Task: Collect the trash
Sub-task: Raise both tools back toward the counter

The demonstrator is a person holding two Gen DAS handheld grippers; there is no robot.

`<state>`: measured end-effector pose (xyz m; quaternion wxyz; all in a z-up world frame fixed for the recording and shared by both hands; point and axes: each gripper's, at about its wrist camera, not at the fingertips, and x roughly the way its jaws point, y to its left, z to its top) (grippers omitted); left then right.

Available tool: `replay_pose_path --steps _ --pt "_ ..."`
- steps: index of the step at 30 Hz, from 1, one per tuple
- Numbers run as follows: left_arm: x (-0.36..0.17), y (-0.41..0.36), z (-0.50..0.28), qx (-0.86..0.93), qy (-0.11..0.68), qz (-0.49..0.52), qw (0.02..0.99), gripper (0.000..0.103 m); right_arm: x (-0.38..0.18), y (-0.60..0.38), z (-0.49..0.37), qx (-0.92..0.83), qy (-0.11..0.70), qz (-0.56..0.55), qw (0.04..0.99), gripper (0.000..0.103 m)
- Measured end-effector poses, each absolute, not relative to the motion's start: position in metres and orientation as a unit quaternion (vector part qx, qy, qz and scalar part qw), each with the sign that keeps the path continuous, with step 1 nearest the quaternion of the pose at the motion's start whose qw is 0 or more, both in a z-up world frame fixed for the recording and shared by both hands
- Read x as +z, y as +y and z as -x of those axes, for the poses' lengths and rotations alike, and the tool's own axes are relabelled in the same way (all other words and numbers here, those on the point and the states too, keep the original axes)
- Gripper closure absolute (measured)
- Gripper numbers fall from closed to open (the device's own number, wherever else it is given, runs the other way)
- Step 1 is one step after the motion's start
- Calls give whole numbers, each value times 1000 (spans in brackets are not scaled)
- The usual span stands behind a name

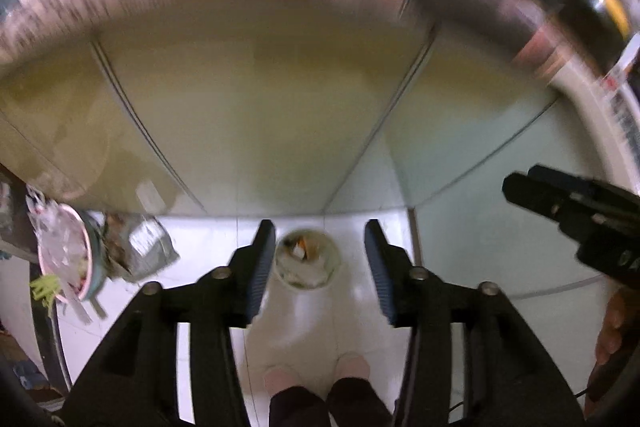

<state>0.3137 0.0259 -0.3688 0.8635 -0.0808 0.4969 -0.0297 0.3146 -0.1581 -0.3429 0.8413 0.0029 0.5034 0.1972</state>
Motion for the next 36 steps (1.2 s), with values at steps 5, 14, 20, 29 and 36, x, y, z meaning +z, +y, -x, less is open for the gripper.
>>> replay_pose_path --steps 5,14,20,29,36 --pt "-265 34 -288 -31 439 71 895 50 -257 -163 -283 185 451 11 873 55" --pt "-119 62 -232 -28 324 46 944 29 -136 -152 -235 136 338 40 930 23" --pt "-62 76 -197 -4 239 32 971 2 -83 -148 -206 122 253 46 959 0" --pt "-39 83 -204 -8 227 27 973 2 -68 -142 -204 114 227 22 967 0" --pt "-37 77 -245 4 222 18 975 2 -66 -154 -231 122 221 -3 967 0"
